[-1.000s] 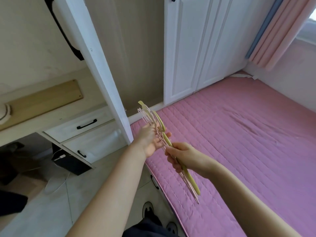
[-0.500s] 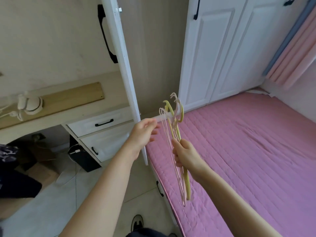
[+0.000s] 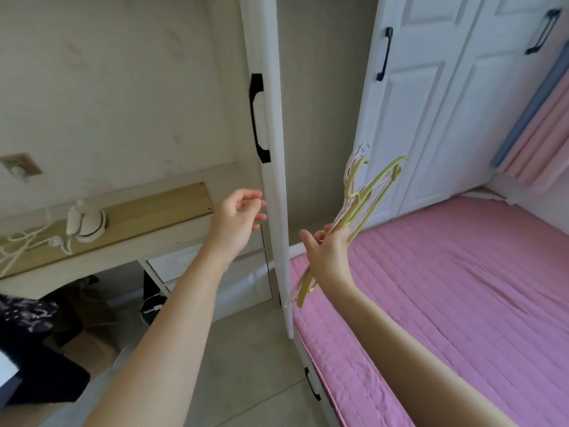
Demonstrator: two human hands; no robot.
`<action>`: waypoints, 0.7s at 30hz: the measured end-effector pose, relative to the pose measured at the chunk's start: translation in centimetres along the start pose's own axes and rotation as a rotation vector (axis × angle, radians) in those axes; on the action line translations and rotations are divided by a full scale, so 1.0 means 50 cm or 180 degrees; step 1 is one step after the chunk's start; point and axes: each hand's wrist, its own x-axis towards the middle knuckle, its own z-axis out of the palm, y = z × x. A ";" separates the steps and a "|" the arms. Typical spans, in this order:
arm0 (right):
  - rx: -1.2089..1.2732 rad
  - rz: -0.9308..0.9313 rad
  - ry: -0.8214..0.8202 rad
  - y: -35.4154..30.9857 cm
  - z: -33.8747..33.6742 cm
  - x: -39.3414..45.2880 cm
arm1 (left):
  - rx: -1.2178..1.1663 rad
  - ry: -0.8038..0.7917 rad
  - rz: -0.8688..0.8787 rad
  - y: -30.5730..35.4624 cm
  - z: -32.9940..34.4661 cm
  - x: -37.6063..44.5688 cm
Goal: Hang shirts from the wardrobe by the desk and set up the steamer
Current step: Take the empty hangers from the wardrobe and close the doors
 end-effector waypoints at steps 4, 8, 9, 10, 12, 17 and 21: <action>-0.0062 -0.0164 0.0258 -0.027 0.059 0.017 | -0.0044 0.0029 0.0321 0.023 -0.024 0.054; -0.0081 -0.0286 0.0387 -0.044 0.101 0.026 | -0.0031 -0.0109 0.0570 0.039 -0.038 0.100; -0.0107 -0.0303 0.0432 -0.046 0.108 0.028 | 0.0041 -0.0151 0.0666 0.042 -0.042 0.112; -0.0145 -0.0316 0.0480 -0.047 0.115 0.030 | 0.0138 -0.0188 0.0771 0.045 -0.043 0.123; -0.0213 -0.0316 0.0585 -0.046 0.126 0.031 | 0.0277 -0.0260 0.0941 0.053 -0.048 0.140; -0.0179 -0.0446 0.0897 -0.055 0.147 0.036 | 0.0399 -0.0372 0.1269 0.061 -0.053 0.173; -0.0055 -0.0463 0.1082 -0.062 0.167 0.038 | 0.0489 -0.0457 0.1513 0.052 -0.054 0.201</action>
